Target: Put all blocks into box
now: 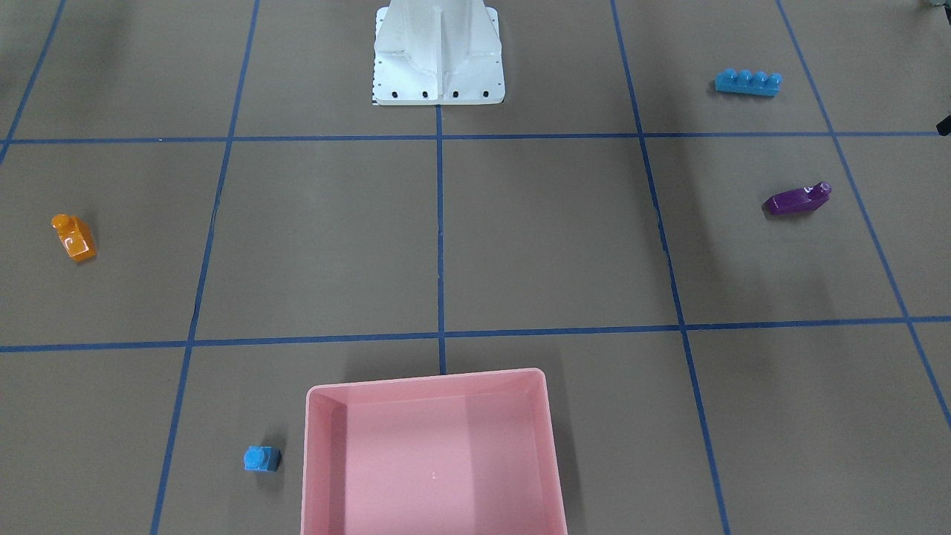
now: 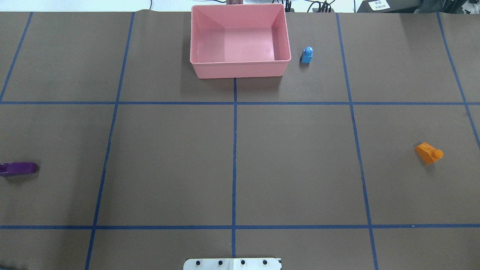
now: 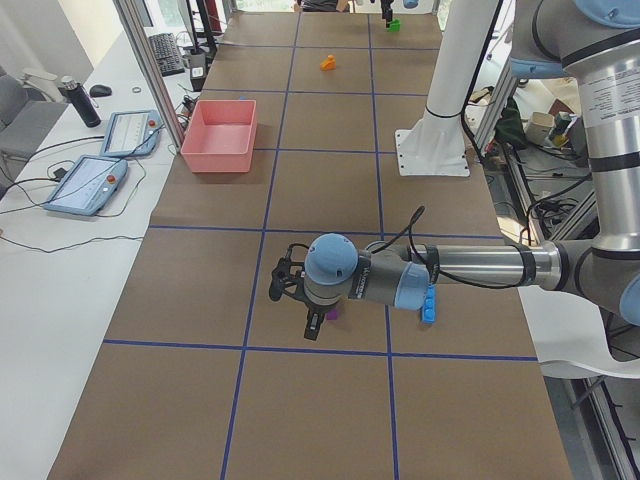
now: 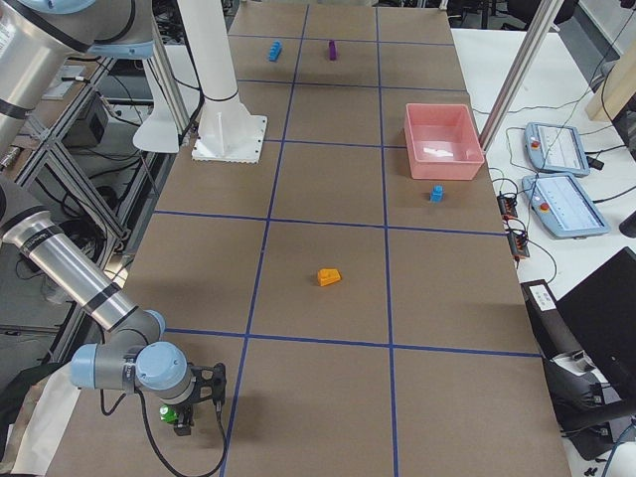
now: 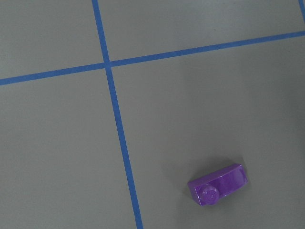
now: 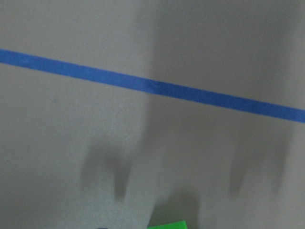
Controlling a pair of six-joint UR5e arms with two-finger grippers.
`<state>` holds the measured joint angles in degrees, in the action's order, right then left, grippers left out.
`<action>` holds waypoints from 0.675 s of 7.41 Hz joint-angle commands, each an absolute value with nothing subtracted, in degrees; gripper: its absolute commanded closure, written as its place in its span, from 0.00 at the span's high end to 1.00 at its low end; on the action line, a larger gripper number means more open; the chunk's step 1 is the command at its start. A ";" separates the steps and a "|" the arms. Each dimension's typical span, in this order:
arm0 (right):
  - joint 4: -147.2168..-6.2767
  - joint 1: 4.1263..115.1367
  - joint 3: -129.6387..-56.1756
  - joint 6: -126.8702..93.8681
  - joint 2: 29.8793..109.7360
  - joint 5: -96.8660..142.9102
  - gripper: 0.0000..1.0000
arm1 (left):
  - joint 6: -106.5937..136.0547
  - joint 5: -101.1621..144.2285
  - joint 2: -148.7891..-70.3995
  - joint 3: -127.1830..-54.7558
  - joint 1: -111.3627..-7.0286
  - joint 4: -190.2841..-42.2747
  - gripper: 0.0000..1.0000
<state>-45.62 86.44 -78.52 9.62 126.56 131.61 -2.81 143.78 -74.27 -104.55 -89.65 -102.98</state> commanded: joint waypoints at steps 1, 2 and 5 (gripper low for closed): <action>-45.35 86.40 -76.03 10.02 126.56 132.80 0.67 | -2.81 143.79 -74.27 -104.68 -89.65 -102.92 1.00; -45.44 86.40 -75.94 10.02 126.91 133.24 0.01 | -2.64 143.88 -74.27 -104.76 -89.65 -103.01 1.00; -45.70 86.48 -77.94 8.71 126.57 135.52 0.00 | 3.25 143.79 -74.18 -104.50 -89.65 -107.39 1.00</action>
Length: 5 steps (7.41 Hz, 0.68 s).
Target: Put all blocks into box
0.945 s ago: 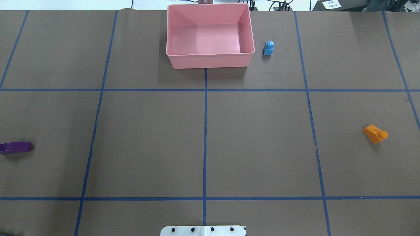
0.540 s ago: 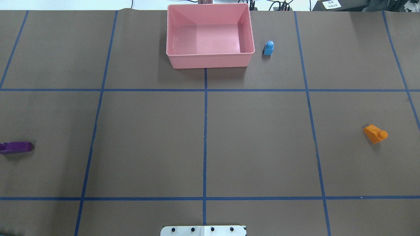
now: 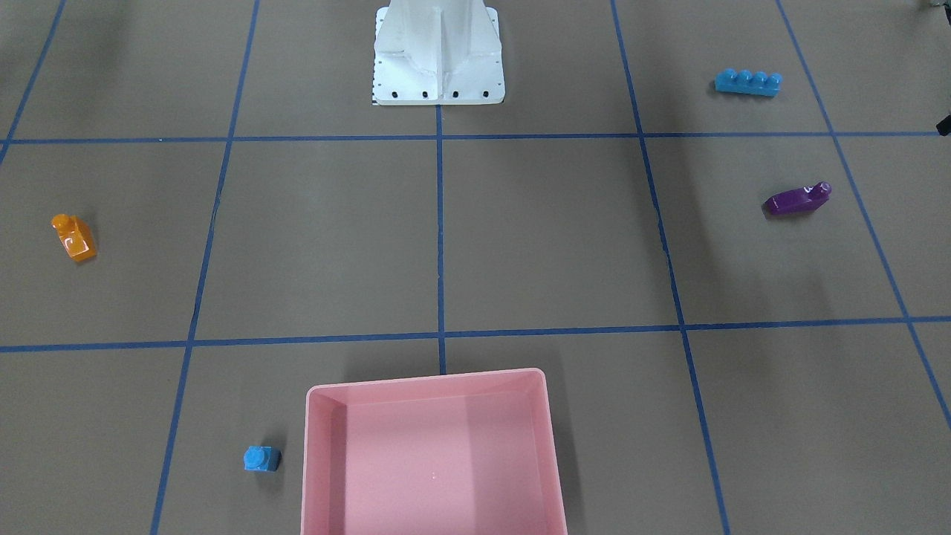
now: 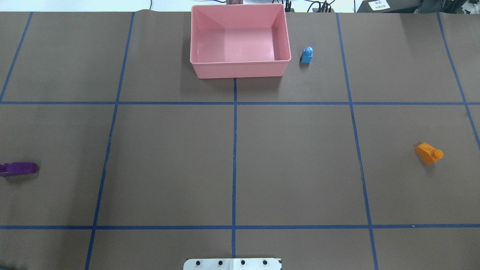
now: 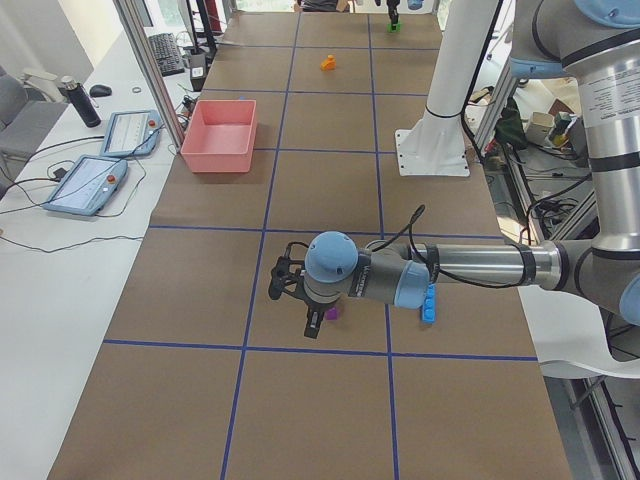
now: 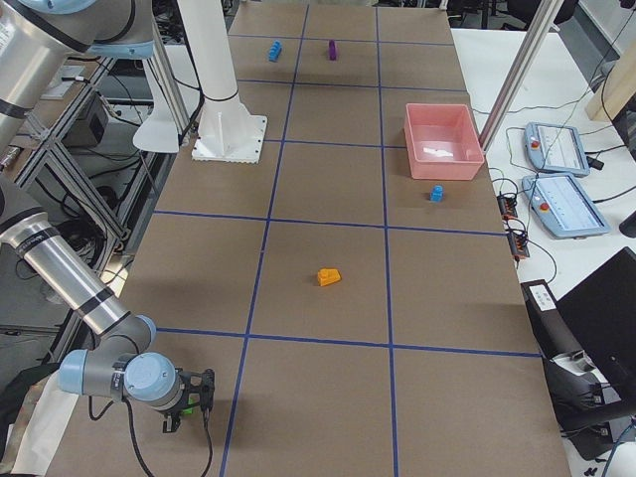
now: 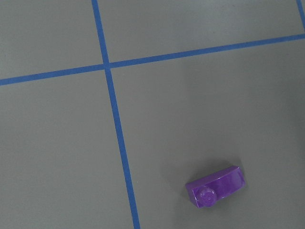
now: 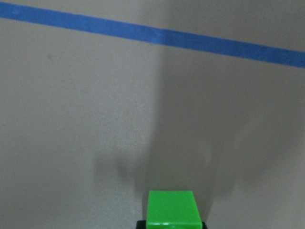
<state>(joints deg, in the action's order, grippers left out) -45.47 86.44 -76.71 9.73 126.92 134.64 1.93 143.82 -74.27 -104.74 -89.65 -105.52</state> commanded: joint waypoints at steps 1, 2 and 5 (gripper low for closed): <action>-48.05 86.40 -83.09 6.09 126.39 135.96 0.00 | 3.16 143.88 -74.18 -104.59 -89.56 -107.92 1.00; -55.73 86.31 -89.32 1.54 123.08 136.14 0.00 | 3.43 145.01 -74.27 -104.33 -89.47 -108.54 1.00; -68.99 83.70 -91.93 -15.66 102.46 140.36 0.00 | 15.59 145.02 -76.55 -104.77 -78.71 -114.83 1.00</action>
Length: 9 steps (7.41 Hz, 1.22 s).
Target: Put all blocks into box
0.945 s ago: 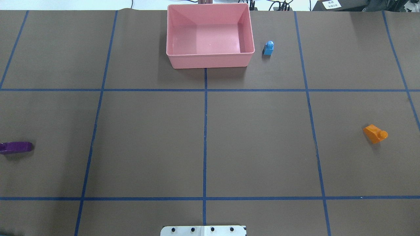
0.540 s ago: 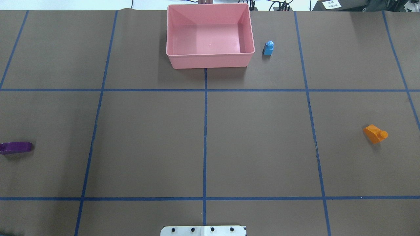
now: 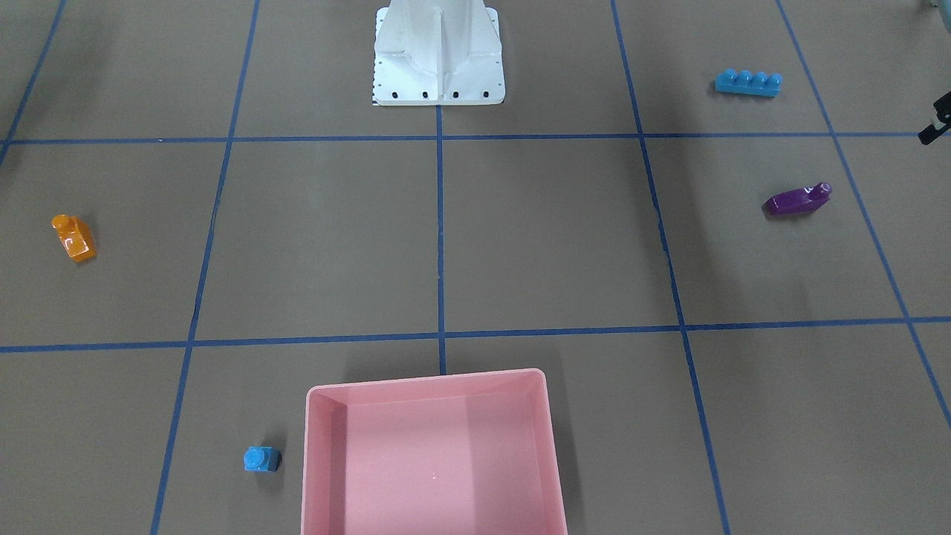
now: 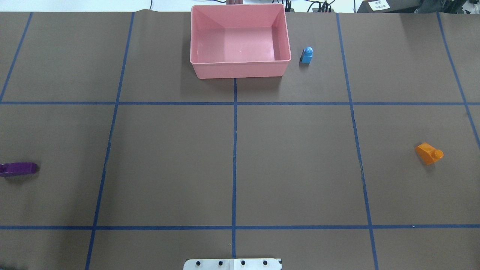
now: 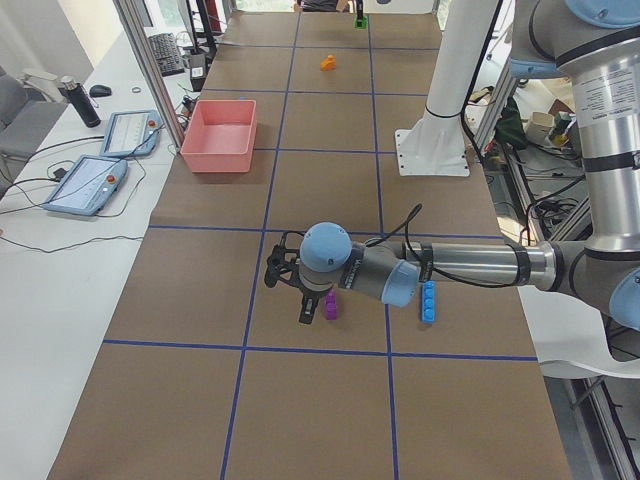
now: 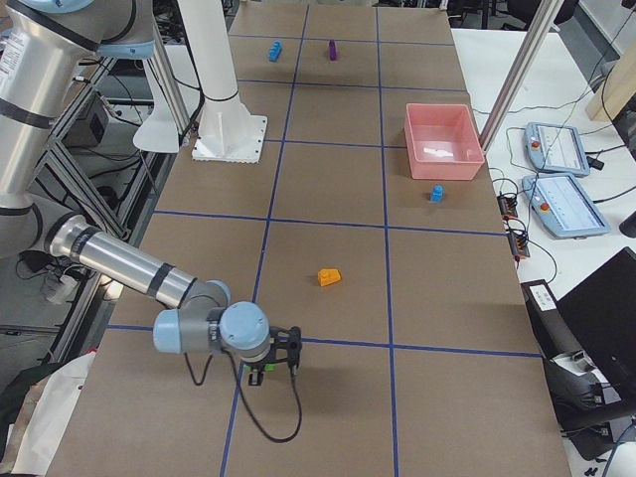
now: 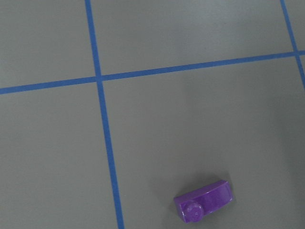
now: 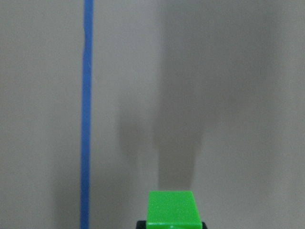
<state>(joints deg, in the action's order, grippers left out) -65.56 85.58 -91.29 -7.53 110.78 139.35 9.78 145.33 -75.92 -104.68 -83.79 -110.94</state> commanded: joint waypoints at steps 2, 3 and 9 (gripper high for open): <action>-69.17 77.47 -91.32 -27.81 90.33 139.84 0.00 | 24.17 141.62 -75.42 -105.03 -71.40 -120.62 0.99; -70.04 74.73 -89.14 -34.30 82.96 139.83 0.00 | 21.73 135.15 -74.80 -105.03 -67.02 -125.20 0.97; -75.32 57.43 -65.63 -77.09 37.78 124.52 0.00 | -8.00 124.01 -78.05 -100.36 -62.49 -125.86 1.00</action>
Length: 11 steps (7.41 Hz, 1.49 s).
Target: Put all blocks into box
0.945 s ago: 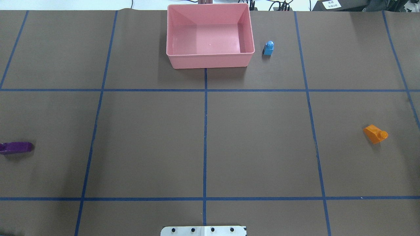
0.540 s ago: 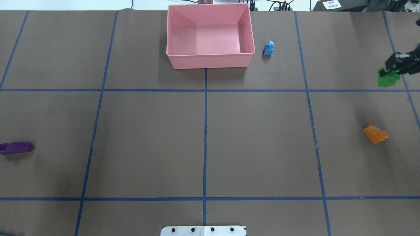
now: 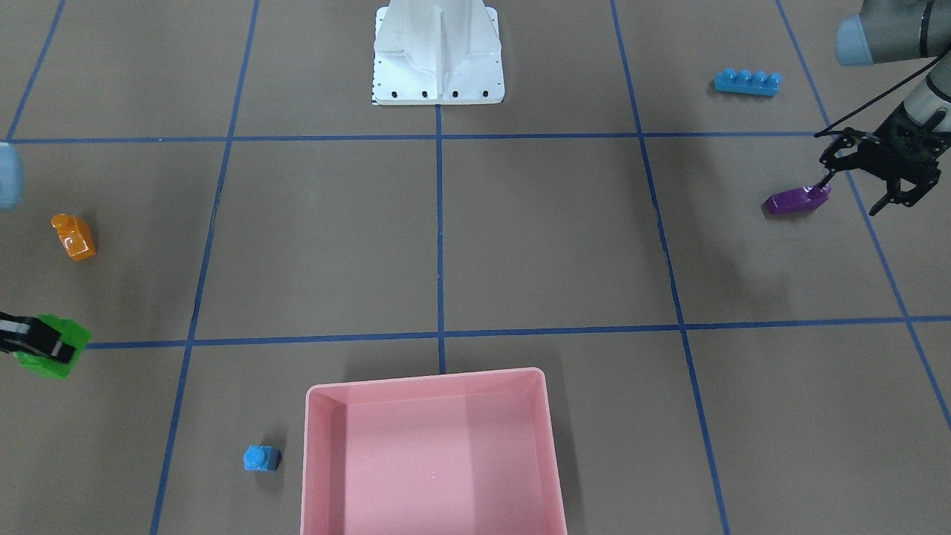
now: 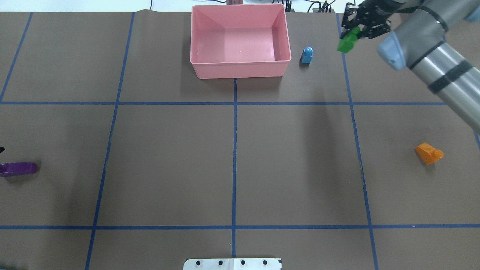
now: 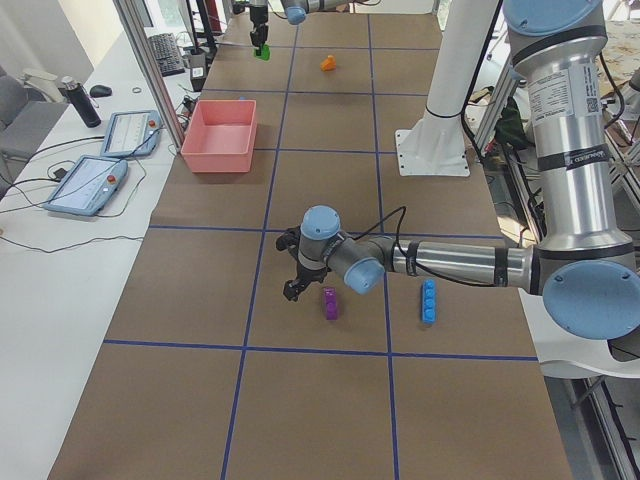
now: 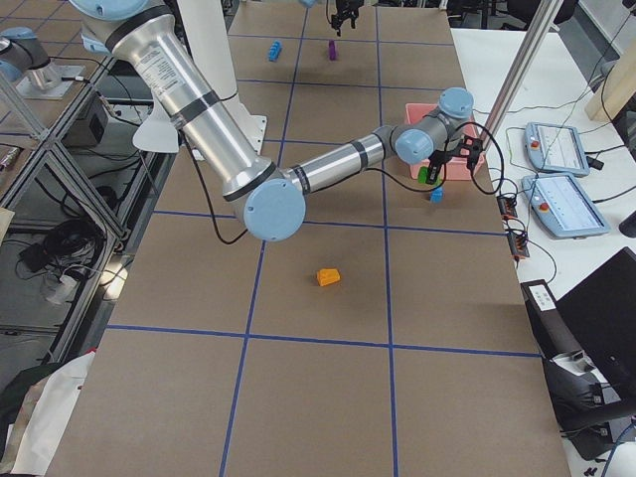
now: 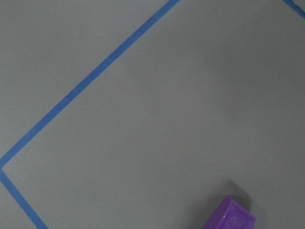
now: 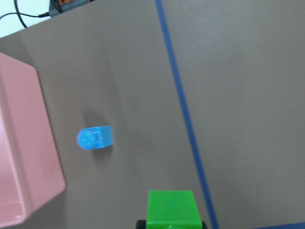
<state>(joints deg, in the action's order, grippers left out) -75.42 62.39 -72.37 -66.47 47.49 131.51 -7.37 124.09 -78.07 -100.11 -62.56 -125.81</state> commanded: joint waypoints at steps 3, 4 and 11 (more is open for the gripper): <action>-70.61 53.10 -53.92 -88.36 28.24 118.07 0.00 | -12.92 127.68 -77.79 -100.63 -62.32 -125.33 0.99; -64.49 51.08 -48.92 -92.68 26.39 115.17 0.00 | -12.83 127.79 -77.61 -100.55 -59.70 -125.25 0.99; -62.14 50.70 -46.05 -93.52 24.17 113.55 1.00 | -12.83 127.00 -77.96 -93.69 -53.53 -124.98 0.65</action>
